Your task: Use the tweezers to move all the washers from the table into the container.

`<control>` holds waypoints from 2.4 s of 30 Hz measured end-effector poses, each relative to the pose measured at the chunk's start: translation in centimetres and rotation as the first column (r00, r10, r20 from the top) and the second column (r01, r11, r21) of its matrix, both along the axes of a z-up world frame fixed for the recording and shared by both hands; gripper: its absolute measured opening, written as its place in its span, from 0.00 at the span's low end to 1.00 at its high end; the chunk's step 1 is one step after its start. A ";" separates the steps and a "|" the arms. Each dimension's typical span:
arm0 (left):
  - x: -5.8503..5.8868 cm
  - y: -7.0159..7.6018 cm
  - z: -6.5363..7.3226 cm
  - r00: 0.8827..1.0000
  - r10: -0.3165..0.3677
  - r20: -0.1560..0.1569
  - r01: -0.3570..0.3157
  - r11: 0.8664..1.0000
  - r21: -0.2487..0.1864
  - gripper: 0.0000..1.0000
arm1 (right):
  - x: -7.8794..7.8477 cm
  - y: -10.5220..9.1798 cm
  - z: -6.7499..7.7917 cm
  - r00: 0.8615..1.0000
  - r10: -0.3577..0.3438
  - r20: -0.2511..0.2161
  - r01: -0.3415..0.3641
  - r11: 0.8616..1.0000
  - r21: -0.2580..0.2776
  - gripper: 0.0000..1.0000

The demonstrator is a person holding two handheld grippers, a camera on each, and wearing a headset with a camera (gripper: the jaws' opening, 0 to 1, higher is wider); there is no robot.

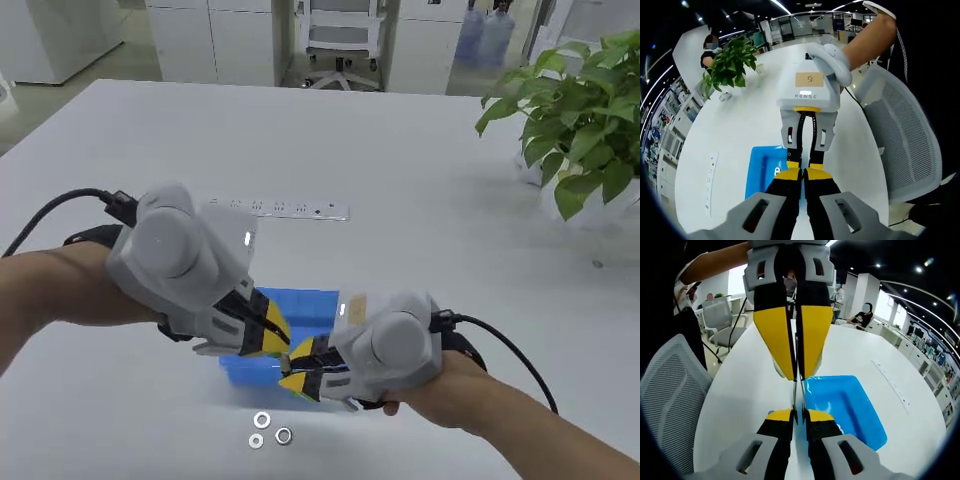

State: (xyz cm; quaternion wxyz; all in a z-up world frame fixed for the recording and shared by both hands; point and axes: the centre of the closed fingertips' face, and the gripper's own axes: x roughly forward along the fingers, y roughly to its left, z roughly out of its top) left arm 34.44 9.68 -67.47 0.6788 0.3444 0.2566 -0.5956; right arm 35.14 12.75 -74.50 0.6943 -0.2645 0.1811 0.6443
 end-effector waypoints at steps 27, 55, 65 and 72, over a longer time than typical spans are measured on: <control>-2.4 0.2 -2.7 0.998 -0.001 -0.060 0.002 1.000 0.014 0.05 | -2.9 0.3 -2.7 0.999 0.030 -0.044 -0.031 0.999 -0.018 0.11; -3.5 0.2 -4.6 0.994 0.010 -0.110 -0.009 1.000 0.007 0.05 | -4.0 0.2 -4.7 0.996 0.039 -0.084 -0.043 0.998 -0.045 0.11; -3.1 0.0 -4.5 0.994 0.017 -0.112 -0.017 1.000 -0.004 0.05 | -4.0 0.2 -4.8 0.995 0.034 -0.092 -0.038 0.998 -0.045 0.10; -3.2 -0.1 -4.5 0.993 0.015 -0.114 -0.016 1.000 -0.007 0.05 | -4.0 0.1 -4.8 0.995 0.027 -0.100 -0.032 0.998 -0.046 0.09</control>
